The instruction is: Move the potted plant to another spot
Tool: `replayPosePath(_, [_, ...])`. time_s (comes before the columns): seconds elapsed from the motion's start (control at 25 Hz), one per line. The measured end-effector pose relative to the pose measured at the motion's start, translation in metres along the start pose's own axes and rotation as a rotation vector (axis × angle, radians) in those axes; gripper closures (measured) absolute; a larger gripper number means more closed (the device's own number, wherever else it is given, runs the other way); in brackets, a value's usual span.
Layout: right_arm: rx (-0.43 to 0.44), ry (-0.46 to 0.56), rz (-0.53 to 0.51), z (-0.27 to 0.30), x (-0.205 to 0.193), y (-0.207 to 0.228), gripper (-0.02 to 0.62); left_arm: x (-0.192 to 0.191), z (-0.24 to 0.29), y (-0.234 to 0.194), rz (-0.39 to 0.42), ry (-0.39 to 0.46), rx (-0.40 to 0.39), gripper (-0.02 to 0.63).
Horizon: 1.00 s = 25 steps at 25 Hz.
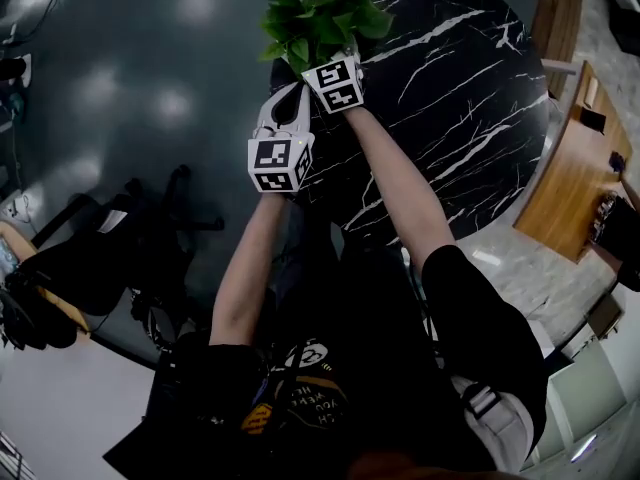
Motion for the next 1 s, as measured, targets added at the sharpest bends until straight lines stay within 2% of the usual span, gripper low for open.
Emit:
replayPosePath(0.2, [-0.049, -0.005, 0.028, -0.015, -0.004, 0.015, 0.115, 0.002, -0.007, 0.008, 0.011, 0.000, -0.018, 0.603])
replayPosePath(0.44, [-0.168, 0.010, 0.087, -0.075, -0.029, 0.083, 0.115, 0.001, 0.022, 0.053, 0.068, -0.023, -0.107, 0.603])
replayPosePath(0.56, [-0.247, 0.019, 0.127, -0.123, -0.051, 0.124, 0.115, -0.004, 0.041, 0.098, 0.106, -0.044, -0.188, 0.603])
replayPosePath(0.72, [-0.409, 0.022, 0.229, -0.206, -0.090, 0.180, 0.115, -0.014, 0.067, 0.171, 0.182, -0.090, -0.346, 0.603])
replayPosePath(0.88, [-0.539, 0.033, 0.316, -0.293, -0.134, 0.224, 0.115, -0.024, 0.084, 0.246, 0.253, -0.116, -0.452, 0.603])
replayPosePath(1.0, [-0.680, 0.048, 0.404, -0.370, -0.174, 0.250, 0.115, -0.031, 0.090, 0.300, 0.331, -0.145, -0.559, 0.603])
Point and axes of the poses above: the fingertips, and each gripper's own axes: z forward along the fingers, y to its right, x out of its top, the point moved 2 cm from there along -z, backward along the fingers, and after that the axes turned 3 degrees about z, right-handed, at the moved point
